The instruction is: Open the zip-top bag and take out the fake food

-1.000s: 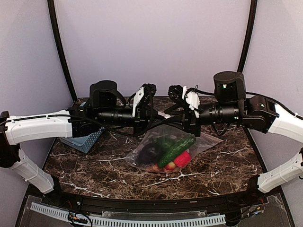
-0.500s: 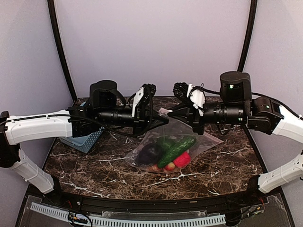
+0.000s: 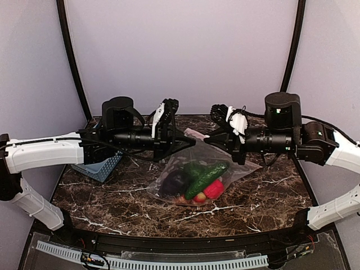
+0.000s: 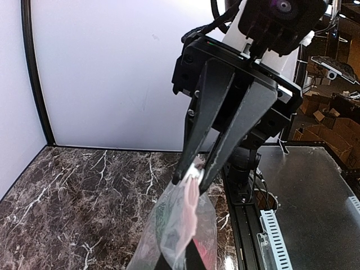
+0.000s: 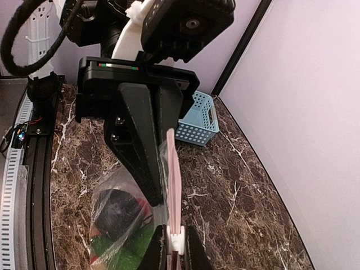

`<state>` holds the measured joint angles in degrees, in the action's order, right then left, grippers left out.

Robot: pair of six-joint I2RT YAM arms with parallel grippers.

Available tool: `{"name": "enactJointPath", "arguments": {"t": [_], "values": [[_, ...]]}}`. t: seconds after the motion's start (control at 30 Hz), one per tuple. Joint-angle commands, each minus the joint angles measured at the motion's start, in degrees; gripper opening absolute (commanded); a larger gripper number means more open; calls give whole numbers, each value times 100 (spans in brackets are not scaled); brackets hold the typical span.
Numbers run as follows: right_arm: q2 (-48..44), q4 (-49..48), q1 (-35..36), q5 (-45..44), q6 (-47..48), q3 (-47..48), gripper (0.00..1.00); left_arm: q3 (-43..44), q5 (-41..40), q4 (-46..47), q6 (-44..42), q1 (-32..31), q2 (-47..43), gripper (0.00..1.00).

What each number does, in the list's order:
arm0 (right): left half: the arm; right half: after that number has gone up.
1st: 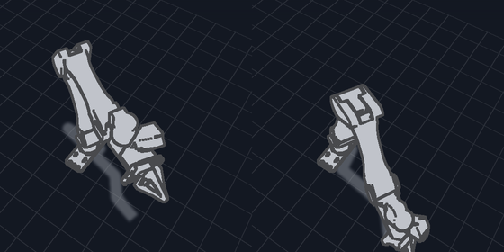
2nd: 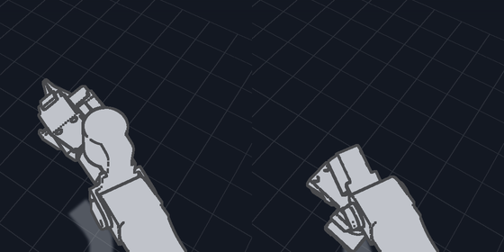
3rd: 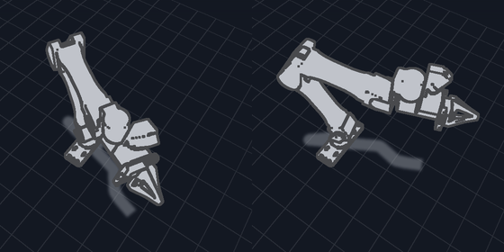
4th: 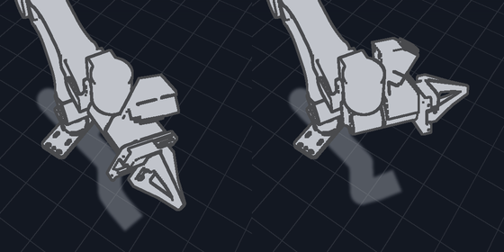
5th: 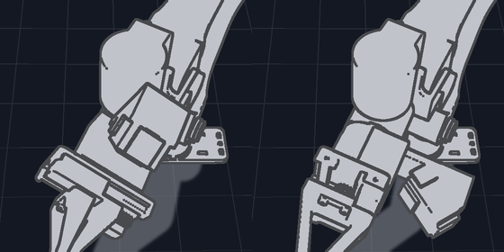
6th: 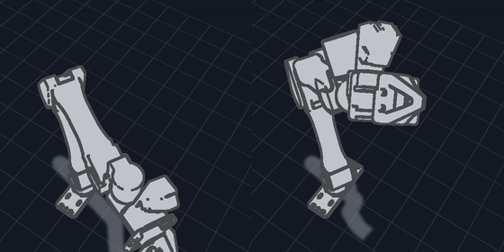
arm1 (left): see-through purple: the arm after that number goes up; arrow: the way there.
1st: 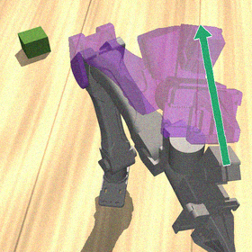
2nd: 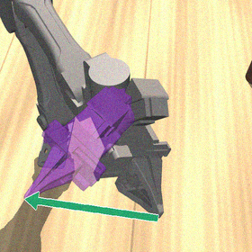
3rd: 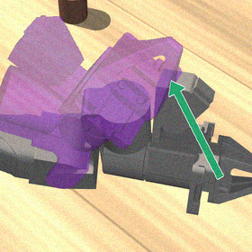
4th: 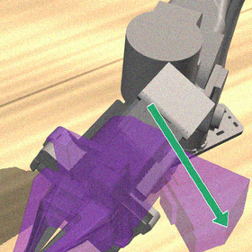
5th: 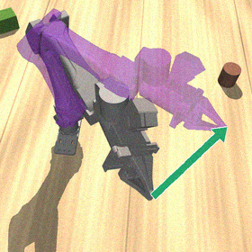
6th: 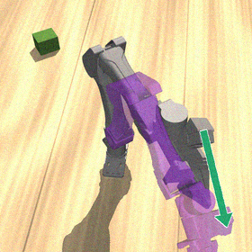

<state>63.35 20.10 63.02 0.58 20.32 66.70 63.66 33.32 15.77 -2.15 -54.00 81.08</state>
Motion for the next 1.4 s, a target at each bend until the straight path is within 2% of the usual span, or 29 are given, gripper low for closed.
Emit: {"name": "enactJointPath", "arguments": {"t": [0.0,0.83,1.37], "values": [[-231,90,4,-299,-159,-249,4,-100,77,441,46,128,-424,1],[-1228,363,-237,-452,-997,-1305,4,-575,54,1122,648,1022,-916,1],[-1926,808,-255,-505,-1758,-1858,4,-602,147,1383,906,1515,-853,1]]}}
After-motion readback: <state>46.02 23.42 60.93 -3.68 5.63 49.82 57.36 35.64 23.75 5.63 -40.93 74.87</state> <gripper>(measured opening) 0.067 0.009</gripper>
